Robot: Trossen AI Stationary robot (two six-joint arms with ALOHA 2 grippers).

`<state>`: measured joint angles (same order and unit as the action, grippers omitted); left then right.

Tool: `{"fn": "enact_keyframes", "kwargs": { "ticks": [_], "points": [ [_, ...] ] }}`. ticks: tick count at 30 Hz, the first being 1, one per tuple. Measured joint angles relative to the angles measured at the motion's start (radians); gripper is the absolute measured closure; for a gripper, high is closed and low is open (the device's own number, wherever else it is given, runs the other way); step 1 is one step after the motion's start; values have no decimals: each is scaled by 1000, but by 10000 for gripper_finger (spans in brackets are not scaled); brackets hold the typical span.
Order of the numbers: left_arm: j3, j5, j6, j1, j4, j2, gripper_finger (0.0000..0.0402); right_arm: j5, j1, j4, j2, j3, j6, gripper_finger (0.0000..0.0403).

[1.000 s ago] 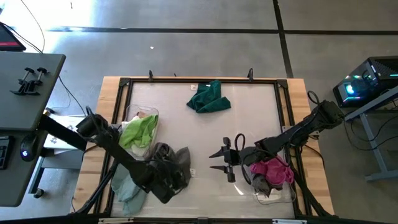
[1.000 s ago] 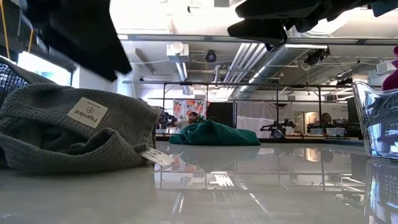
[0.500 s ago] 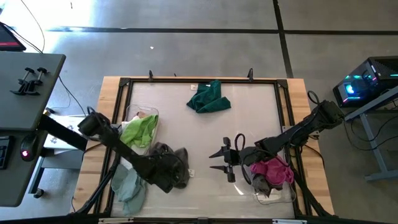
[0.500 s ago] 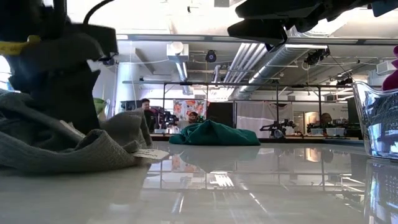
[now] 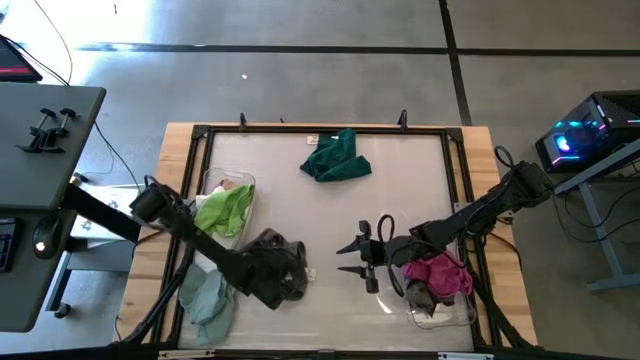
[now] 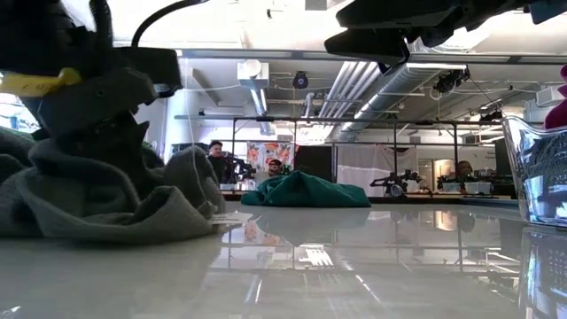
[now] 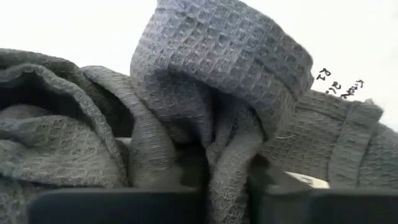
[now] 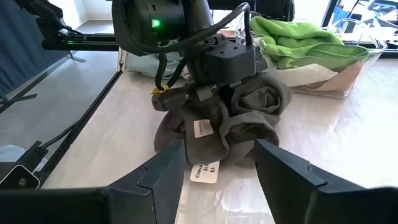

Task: Sort towels by color in basket
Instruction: Put the gray towel into the right transparent bin

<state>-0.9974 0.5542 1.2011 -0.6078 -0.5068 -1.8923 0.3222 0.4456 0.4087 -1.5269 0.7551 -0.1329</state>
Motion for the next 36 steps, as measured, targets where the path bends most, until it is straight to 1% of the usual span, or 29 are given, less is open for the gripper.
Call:
{"fn": "enact_keyframes", "kwargs": {
  "ticks": [1, 2, 3, 6, 12, 17, 22, 26, 31, 36],
  "points": [
    [0, 0, -7, 2, 17, 0, 375, 0, 0, -2, 0, 0, 0, 213],
    [-3, 0, -11, 5, 29, 1, 386, 0, 0, -3, 0, 0, 0, 213],
    [-10, 1, -17, 7, 33, 1, 388, 0, 0, -5, 0, 0, 1, 213],
    [-49, 20, -70, 8, 24, -5, 381, 0, 0, -9, 0, 0, 1, 213],
    [-149, 29, -195, 15, 22, -8, 396, 0, 0, -26, -5, 0, -21, 213],
    [-211, 72, -259, 33, 4, -6, 396, -16, 0, 7, -70, 0, 19, 210],
    [-247, 84, -279, 50, -20, -4, 396, -18, -5, 166, -165, 0, 141, 182],
    [-247, 87, -271, 54, -43, -4, 396, -18, -20, 281, -202, 1, 247, 149],
    [-247, 120, -220, 54, -74, -4, 396, -40, -35, 312, -209, 3, 349, 117],
    [-247, 150, -202, 54, -70, 17, 396, -41, -40, 308, -212, 3, 398, 112]
  ]
}}
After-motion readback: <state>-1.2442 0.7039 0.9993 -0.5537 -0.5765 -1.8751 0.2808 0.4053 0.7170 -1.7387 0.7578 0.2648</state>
